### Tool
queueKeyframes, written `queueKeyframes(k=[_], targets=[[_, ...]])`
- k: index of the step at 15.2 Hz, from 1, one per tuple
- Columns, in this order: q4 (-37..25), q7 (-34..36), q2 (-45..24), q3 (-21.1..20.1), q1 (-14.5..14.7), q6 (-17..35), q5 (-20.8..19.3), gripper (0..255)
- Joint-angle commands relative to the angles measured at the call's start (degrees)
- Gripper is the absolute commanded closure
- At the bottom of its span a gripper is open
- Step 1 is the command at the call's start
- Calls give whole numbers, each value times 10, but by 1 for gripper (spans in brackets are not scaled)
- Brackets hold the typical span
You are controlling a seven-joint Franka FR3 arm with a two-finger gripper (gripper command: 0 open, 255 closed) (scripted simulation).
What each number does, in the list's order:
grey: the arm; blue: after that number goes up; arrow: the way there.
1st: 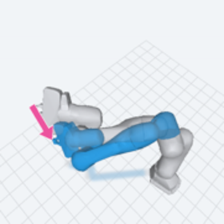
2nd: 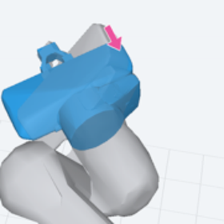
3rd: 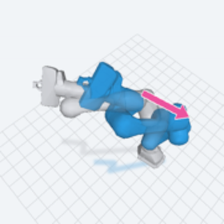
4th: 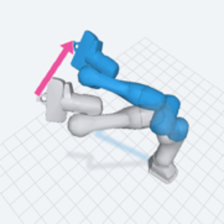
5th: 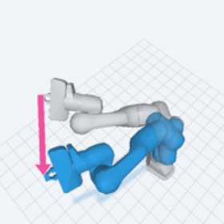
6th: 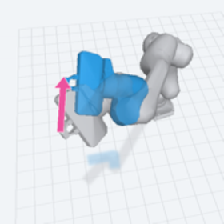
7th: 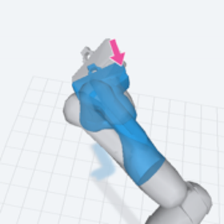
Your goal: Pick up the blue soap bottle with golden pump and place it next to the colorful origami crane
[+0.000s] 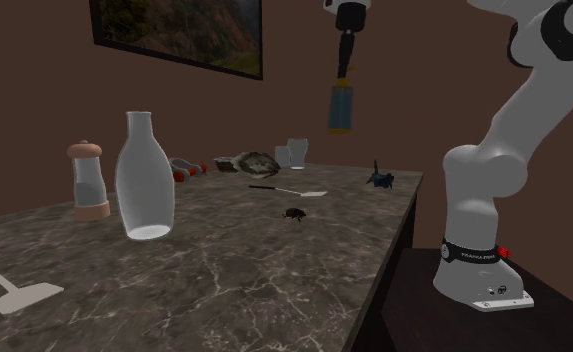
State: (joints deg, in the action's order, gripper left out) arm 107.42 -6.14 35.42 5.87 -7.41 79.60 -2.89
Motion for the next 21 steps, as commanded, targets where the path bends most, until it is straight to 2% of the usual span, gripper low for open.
queueKeyframes(k=[1,11,21], targets=[[1,-27,9,21,-5,-7,-11,255],[-40,-166,19,138,-26,-44,-68,255],[-145,-321,-34,278,-23,-72,-109,255]])
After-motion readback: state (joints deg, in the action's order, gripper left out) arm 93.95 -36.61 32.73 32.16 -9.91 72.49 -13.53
